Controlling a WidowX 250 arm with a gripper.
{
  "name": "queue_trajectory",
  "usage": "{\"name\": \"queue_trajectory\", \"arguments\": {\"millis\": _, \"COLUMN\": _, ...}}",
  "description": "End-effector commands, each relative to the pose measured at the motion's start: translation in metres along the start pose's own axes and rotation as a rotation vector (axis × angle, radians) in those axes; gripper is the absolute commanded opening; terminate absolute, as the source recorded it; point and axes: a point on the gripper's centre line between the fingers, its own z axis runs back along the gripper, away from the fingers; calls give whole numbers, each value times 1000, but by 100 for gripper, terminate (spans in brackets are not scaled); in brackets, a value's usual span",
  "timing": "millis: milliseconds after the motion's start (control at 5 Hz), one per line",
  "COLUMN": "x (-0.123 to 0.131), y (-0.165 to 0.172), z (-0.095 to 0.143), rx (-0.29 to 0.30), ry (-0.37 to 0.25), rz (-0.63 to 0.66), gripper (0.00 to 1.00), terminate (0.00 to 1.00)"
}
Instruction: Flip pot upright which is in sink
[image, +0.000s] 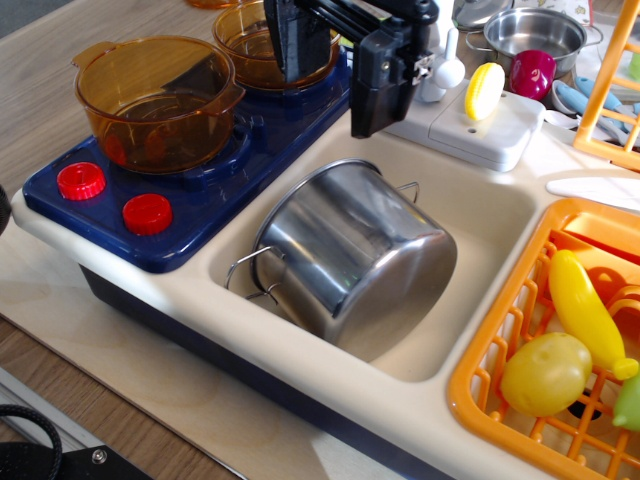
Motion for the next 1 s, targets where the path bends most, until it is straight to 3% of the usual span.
{"name": "queue_trajectory", "arguments": {"millis": 0, "x": 0, "y": 0, "z": 0, "rx": 0, "ry": 0, "rz": 0, "gripper": 100, "terminate": 0}}
{"name": "queue_trajectory", "arguments": {"millis": 200, "x": 1, "y": 1, "z": -9, "rx": -108, "ry": -13, "rz": -15, "gripper": 100, "terminate": 0}}
{"name": "queue_trajectory", "arguments": {"millis": 600, "x": 3, "y": -1, "z": -20, "rx": -219, "ry": -22, "rz": 9, "gripper": 100, "terminate": 0}}
{"name": "queue_trajectory", "arguments": {"millis": 800, "x": -1, "y": -2, "z": -27, "rx": -302, "ry": -30, "rz": 56, "gripper": 100, "terminate": 0}}
